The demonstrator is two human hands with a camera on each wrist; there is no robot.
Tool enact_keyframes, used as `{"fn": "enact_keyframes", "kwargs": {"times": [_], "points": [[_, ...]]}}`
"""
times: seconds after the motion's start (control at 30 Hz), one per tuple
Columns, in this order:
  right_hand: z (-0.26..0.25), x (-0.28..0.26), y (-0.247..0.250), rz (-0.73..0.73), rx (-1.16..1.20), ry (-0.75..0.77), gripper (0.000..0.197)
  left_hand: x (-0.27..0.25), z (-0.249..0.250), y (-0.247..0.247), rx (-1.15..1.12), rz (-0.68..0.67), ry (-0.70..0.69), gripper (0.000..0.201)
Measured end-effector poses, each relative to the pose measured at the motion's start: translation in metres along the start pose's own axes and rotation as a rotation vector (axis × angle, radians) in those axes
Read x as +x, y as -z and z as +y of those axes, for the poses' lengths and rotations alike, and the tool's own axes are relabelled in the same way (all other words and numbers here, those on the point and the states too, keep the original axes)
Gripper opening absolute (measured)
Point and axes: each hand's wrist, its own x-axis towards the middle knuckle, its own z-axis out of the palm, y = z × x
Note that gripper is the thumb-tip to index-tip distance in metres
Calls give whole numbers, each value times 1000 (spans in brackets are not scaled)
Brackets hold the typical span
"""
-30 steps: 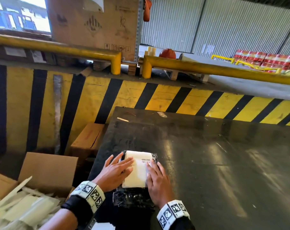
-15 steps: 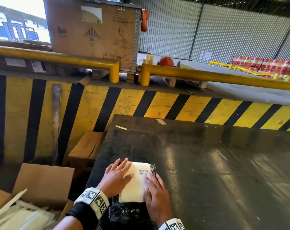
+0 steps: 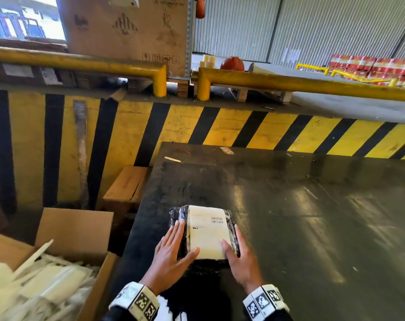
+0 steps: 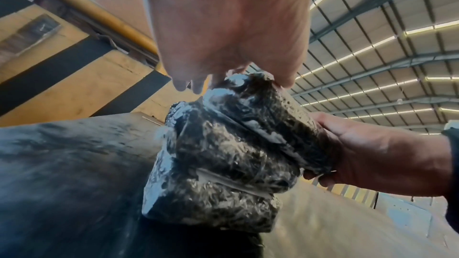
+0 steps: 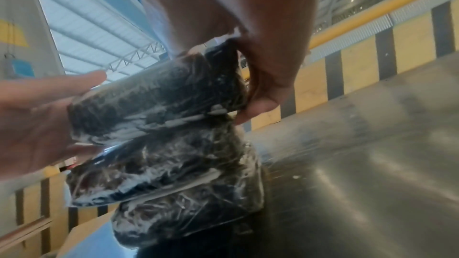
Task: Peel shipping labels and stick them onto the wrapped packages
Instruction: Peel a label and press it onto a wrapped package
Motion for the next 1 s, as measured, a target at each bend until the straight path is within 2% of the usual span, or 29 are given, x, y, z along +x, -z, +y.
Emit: {"fn": "enact_keyframes", "kwargs": {"times": [0.1, 0.13, 0.23, 0.43, 0.53, 0.6, 0.67, 0.8, 0.87, 1.0], "points": [[8, -10, 10, 8, 66, -22, 69, 0, -9, -10, 41, -31, -42, 67], [12, -15, 14, 29, 112, -34, 66, 0, -13, -14, 76, -32, -45, 65], [16, -37, 26, 95, 251, -73, 59, 0, -24, -23, 283, -29, 15, 82], [36, -104, 55, 203, 360, -124, 50, -6, -6, -25, 477, 43, 41, 55], [62, -135, 69, 229, 369, -160, 51, -17, 2, -42, 452, 166, -70, 50], [76, -152, 80, 225, 374, -182, 52, -33, 9, -64, 369, 221, -203, 56], [93, -168, 95, 212, 366, -206, 53, -54, 21, -97, 302, 139, -254, 64], [138, -196, 123, 192, 311, -258, 56, -92, 37, -164, 302, -99, -104, 69], [158, -208, 137, 161, 288, -273, 56, -107, 49, -190, 366, -185, -16, 61], [184, -225, 162, 101, 279, -293, 56, -136, 67, -219, 467, -229, 76, 61]]}}
